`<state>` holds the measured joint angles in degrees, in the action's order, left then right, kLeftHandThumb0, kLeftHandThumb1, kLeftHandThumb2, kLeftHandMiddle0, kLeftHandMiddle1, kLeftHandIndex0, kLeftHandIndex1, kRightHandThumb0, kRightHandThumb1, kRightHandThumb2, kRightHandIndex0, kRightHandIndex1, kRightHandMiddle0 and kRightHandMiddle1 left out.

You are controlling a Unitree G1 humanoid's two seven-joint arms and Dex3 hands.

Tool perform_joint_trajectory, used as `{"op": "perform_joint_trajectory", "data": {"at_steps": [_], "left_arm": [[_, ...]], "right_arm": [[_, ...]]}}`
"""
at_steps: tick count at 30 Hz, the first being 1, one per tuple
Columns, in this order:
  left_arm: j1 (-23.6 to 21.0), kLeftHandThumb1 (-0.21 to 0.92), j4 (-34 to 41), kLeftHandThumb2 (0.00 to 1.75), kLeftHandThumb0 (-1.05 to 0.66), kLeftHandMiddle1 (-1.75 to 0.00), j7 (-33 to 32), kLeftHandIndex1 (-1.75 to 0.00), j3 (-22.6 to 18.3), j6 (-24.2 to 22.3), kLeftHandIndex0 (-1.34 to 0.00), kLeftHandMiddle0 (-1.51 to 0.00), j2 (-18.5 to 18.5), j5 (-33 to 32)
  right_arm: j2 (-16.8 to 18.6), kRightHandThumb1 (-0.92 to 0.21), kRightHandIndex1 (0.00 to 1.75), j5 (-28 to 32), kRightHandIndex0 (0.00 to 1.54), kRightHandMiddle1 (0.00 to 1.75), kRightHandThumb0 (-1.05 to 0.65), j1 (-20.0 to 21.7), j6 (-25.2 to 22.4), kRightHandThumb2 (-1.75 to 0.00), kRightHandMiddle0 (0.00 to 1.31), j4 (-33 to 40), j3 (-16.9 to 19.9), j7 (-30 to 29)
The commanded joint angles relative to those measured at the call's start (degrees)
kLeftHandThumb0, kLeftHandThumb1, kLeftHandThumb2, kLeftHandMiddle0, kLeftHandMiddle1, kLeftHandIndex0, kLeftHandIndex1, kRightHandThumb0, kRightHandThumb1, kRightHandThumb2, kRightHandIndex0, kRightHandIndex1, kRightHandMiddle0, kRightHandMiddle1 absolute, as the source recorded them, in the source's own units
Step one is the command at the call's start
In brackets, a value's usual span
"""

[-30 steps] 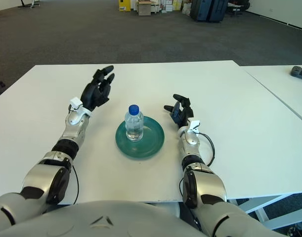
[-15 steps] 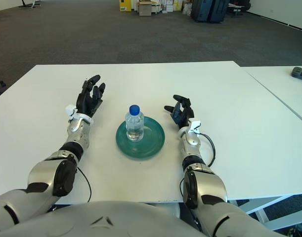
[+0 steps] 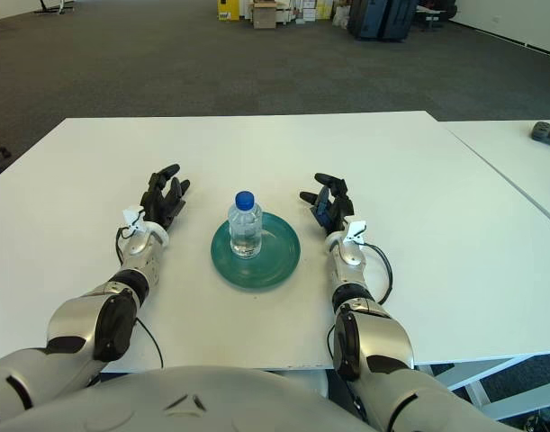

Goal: Put the bottle into the plate.

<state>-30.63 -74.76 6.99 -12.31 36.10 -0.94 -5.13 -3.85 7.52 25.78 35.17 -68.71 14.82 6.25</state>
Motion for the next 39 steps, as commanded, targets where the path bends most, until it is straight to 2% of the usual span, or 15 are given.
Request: {"op": "perform_joint_trajectory", "data": {"at_steps": [1,6,12,24,35,39], "left_arm": [[0.47,0.92,-0.41,0.79,-0.71,-0.22,-2.64,-0.79,1.99,-1.59,0.0,-0.26,-1.49,3.26],[1.75,0.92,-0.42,0.8,-0.77,-0.15,-4.42,-0.66,4.47,-1.59,0.0,-0.22,-2.3,6.86],[2.37,0.92,-0.4,0.8,-0.83,-0.11,-5.26,-0.62,6.12,-2.58,0.0,-0.21,-2.87,9.1],[2.72,0.92,-0.09,0.8,-0.9,-0.08,-6.44,-0.66,8.67,-2.18,0.0,-0.22,-3.78,11.83],[4.01,0.92,0.56,0.79,-0.92,-0.07,-6.6,-0.71,9.86,0.85,0.0,-0.22,-3.59,12.52],[4.72,0.92,0.77,0.77,-0.91,-0.06,-4.82,-0.73,9.42,2.85,0.0,-0.23,-3.44,11.74]], "right_arm": [[0.95,-0.92,0.53,-0.14,0.32,1.11,-0.82,-2.5,-2.01,-0.97,0.02,-1.6,0.12,-1.11],[1.12,-0.92,0.37,-0.26,0.27,0.99,-0.81,-2.69,-1.55,-0.96,0.0,-1.37,-0.01,-2.15],[1.08,-0.92,0.29,-0.5,0.27,0.92,-0.81,-2.81,-1.41,-0.94,0.0,-1.1,-0.3,-3.22],[1.01,-0.92,0.21,-0.31,0.27,0.88,-0.79,-2.71,-2.07,-0.91,0.0,-1.11,-0.48,-4.01],[0.91,-0.92,0.18,0.1,0.27,0.88,-0.78,-2.77,-2.23,-0.9,0.0,-1.19,-0.24,-3.35],[0.82,-0.92,0.16,-0.08,0.26,0.88,-0.78,-2.84,-2.18,-0.9,0.0,-1.13,-0.37,-3.58]]}}
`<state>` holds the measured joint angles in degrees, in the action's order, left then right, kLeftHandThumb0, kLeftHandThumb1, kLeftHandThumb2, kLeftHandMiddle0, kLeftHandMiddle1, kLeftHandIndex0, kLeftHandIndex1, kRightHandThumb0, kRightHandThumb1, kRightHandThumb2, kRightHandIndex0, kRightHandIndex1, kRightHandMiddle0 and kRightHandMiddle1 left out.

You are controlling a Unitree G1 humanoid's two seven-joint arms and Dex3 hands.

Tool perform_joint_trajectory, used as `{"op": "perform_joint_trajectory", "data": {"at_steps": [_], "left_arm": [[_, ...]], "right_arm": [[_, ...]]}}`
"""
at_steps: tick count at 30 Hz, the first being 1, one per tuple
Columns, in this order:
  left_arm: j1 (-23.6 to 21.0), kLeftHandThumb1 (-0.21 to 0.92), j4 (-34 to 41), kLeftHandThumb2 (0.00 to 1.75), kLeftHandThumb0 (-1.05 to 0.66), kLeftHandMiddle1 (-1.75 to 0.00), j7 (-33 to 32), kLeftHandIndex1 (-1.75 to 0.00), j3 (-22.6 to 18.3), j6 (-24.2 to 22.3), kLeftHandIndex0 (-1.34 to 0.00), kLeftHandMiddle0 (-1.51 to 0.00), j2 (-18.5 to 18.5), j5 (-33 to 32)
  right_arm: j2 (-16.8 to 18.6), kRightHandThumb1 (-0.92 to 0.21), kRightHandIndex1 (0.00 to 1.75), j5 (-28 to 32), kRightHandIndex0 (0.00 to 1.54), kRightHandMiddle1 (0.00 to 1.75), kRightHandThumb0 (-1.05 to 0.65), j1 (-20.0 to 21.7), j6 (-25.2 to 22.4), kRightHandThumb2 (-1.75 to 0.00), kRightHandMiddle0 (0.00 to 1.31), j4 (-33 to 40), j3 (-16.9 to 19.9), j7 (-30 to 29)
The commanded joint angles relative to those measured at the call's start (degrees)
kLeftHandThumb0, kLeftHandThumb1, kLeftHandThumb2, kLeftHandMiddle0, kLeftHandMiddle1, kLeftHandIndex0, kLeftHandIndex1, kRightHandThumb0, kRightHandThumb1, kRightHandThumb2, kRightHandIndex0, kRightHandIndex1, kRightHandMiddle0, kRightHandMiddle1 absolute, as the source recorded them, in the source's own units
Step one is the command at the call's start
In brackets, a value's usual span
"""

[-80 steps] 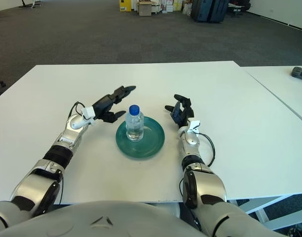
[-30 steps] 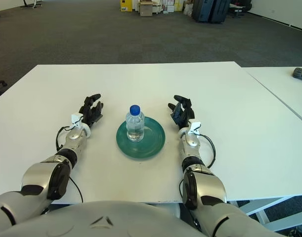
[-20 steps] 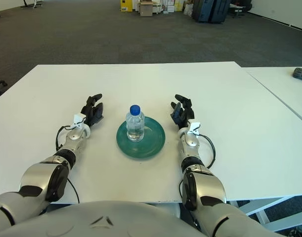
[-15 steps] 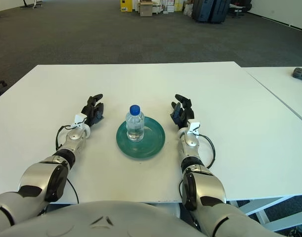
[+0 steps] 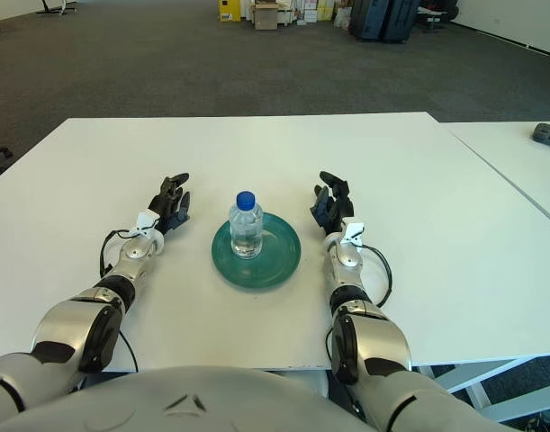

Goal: Put the bottle into the plate.

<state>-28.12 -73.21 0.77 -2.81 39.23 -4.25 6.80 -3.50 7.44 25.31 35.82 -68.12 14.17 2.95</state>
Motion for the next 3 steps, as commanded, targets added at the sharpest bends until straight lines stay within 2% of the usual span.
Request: {"op": "perform_joint_trajectory", "data": {"at_steps": [1,3], "left_arm": [[2.36,0.92,-0.74,0.76,-0.91,-0.06,2.1,-0.73,-0.36,0.26,0.0,-0.24,-0.04,-0.6],[2.6,0.92,-0.69,0.75,-0.89,-0.06,3.24,-0.73,-0.84,1.09,0.0,-0.25,0.17,-1.33]], "right_arm": [[0.42,-0.92,0.16,-0.07,0.26,0.88,-0.78,-2.39,-2.87,-0.9,0.0,-1.72,0.23,-0.39],[0.3,-0.92,0.16,-0.2,0.26,0.88,-0.78,-2.39,-3.0,-0.9,0.0,-1.71,0.15,-0.64]]}}
